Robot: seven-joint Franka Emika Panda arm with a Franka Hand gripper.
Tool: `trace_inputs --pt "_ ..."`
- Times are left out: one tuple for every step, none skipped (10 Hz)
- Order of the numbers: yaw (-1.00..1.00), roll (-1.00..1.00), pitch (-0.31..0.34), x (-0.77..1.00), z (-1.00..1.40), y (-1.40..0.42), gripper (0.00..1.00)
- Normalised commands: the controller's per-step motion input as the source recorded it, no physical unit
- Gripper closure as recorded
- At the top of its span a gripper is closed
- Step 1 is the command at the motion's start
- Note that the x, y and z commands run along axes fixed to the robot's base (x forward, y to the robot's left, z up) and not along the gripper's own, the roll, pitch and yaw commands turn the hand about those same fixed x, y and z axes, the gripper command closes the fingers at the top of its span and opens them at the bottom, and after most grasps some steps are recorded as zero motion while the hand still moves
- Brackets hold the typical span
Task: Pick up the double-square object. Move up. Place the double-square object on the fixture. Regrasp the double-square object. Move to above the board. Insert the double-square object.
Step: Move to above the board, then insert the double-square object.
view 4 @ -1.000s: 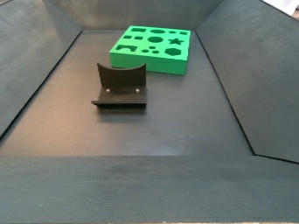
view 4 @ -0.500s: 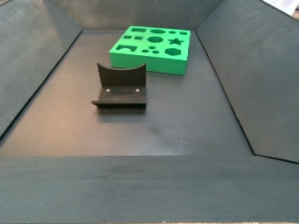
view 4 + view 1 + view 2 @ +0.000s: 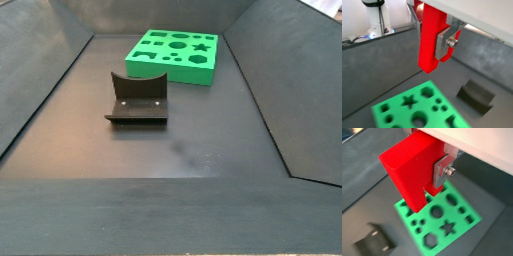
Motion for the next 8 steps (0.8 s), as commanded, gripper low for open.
trace_inputs --pt "-0.08 -0.76 -0.125 -0.23 0.05 -0.07 1.0" --pt "-0.05 -0.56 -0.142 -0.2 0.04 -0.02 1.0" --pt "-0.03 -0.4 -0.146 -0.17 0.03 0.01 1.0" --pt "-0.02 -0.26 -0.133 -0.13 0.02 0.03 1.0" --pt "-0.01 -0.2 -0.118 -0.11 0.01 0.03 1.0" --pt "0.0 0.0 0.0 -0.08 0.0 0.0 1.0" --pt "-0.07 0.0 0.0 0.09 -0.09 -0.03 1.0" --pt "-0.38 0.0 0.0 0.62 -0.27 -0.11 1.0"
